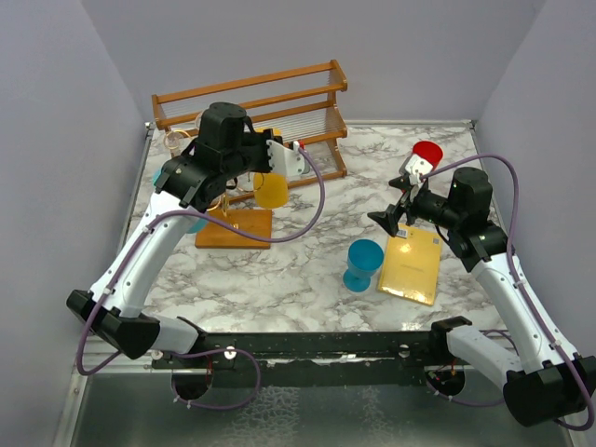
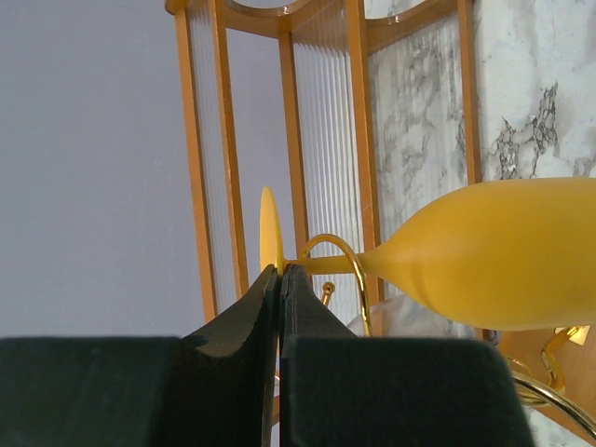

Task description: Place the wine glass upside down on the wine glass rack

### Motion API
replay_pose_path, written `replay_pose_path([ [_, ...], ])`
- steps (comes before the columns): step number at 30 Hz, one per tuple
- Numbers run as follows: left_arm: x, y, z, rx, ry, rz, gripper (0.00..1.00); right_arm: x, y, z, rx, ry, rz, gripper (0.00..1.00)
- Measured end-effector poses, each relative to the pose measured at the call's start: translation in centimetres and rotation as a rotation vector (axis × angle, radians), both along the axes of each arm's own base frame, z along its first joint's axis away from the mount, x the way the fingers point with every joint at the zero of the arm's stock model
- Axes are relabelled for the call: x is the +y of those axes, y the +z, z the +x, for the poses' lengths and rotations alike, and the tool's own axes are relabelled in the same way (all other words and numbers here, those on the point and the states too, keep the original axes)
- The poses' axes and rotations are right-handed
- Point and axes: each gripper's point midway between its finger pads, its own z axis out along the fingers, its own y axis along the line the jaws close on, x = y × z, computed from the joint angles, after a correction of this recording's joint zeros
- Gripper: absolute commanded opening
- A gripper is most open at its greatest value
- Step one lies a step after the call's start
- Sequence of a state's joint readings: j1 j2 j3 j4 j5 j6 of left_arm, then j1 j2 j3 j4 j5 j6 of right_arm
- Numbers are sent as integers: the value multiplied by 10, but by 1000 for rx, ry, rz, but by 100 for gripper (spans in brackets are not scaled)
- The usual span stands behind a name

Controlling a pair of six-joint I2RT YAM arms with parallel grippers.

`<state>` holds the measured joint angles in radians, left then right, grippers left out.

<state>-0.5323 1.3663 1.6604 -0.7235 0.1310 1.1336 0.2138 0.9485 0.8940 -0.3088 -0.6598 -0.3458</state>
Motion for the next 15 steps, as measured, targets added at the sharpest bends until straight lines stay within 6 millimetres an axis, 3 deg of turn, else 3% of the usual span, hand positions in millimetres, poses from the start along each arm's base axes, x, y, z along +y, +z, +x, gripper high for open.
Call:
replay_pose_path([
  [15, 5, -1, 18, -31, 89, -20, 0, 0, 0, 0, -1, 0, 0, 98],
])
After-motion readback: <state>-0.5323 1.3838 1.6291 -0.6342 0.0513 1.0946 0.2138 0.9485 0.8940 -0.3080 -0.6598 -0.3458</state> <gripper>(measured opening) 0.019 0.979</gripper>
